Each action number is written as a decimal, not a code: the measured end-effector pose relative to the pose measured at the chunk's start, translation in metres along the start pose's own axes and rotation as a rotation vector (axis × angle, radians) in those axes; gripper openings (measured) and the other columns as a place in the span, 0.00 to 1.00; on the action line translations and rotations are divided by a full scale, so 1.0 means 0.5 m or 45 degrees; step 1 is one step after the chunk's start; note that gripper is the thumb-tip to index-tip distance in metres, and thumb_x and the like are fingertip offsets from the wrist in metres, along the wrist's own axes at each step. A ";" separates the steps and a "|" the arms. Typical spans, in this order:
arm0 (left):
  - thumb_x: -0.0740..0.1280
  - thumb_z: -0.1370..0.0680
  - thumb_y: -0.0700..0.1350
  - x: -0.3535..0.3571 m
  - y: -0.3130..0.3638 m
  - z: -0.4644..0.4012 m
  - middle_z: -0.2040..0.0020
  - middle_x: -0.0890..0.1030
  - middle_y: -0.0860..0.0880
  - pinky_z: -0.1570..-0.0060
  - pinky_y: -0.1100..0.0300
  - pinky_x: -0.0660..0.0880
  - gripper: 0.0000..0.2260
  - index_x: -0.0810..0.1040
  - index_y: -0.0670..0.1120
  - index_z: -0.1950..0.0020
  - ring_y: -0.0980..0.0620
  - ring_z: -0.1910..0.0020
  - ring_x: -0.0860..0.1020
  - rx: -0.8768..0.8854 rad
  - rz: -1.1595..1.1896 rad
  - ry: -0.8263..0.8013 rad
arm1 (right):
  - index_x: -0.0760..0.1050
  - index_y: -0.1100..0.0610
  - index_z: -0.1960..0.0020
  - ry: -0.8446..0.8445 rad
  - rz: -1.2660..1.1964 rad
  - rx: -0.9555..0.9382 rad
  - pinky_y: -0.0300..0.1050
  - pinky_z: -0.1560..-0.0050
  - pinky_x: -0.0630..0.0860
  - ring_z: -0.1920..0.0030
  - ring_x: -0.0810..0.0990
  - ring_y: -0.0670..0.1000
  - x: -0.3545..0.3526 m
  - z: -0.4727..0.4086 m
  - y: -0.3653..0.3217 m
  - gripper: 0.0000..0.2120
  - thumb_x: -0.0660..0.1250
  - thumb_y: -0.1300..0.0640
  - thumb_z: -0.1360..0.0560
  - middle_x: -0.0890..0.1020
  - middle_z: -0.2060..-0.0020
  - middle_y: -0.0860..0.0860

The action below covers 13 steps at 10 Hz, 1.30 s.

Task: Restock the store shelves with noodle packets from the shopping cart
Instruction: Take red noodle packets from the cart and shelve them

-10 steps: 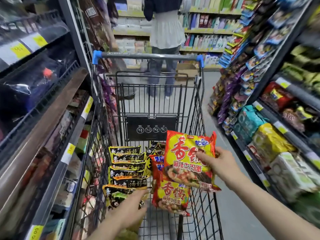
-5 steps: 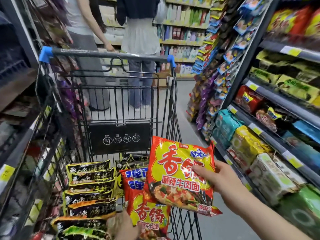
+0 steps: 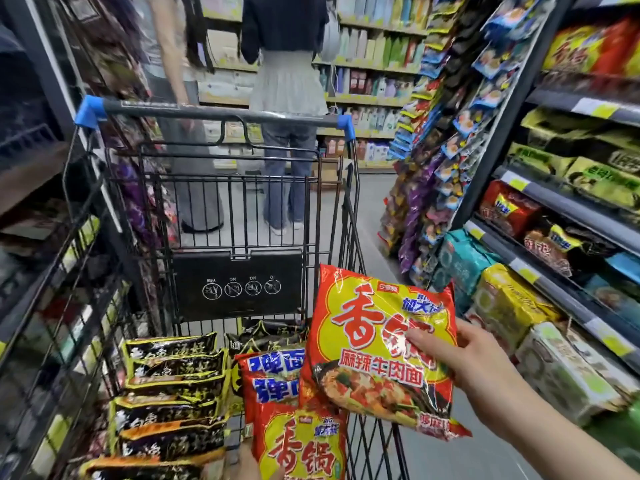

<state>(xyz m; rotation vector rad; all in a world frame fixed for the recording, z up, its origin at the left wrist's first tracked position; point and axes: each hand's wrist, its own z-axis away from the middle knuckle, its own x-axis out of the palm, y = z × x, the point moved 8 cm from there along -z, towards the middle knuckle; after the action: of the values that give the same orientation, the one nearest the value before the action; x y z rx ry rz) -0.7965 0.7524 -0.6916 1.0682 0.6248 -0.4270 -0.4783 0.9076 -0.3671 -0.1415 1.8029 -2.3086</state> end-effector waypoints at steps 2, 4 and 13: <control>0.69 0.34 0.65 0.284 0.187 -0.079 0.32 0.71 0.50 0.31 0.55 0.62 0.43 0.55 0.50 0.26 0.51 0.34 0.71 0.018 0.242 -0.218 | 0.77 0.59 0.48 0.062 0.002 -0.004 0.50 0.59 0.81 0.61 0.86 0.58 -0.015 -0.012 -0.005 0.15 0.72 0.57 0.33 0.86 0.59 0.57; 0.66 0.44 0.73 -0.038 0.297 0.009 0.40 0.75 0.55 0.33 0.54 0.66 0.49 0.56 0.55 0.28 0.56 0.41 0.76 -0.018 0.391 -0.199 | 0.77 0.60 0.47 0.099 -0.012 0.017 0.53 0.54 0.81 0.59 0.85 0.59 -0.022 0.003 -0.046 0.18 0.73 0.55 0.35 0.86 0.58 0.58; 0.79 0.37 0.48 -0.847 0.792 0.421 0.54 0.85 0.46 0.56 0.51 0.79 0.19 0.81 0.47 0.48 0.45 0.56 0.84 0.441 0.956 0.435 | 0.77 0.65 0.45 -0.023 -0.079 -0.045 0.65 0.43 0.76 0.56 0.84 0.64 -0.083 0.272 -0.560 0.18 0.72 0.58 0.32 0.85 0.56 0.63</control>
<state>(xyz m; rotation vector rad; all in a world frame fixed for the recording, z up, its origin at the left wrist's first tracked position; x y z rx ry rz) -0.8204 0.7423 -0.0755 1.6295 0.4063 0.3225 -0.4396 0.8527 -0.0602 -0.2263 1.8561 -2.3098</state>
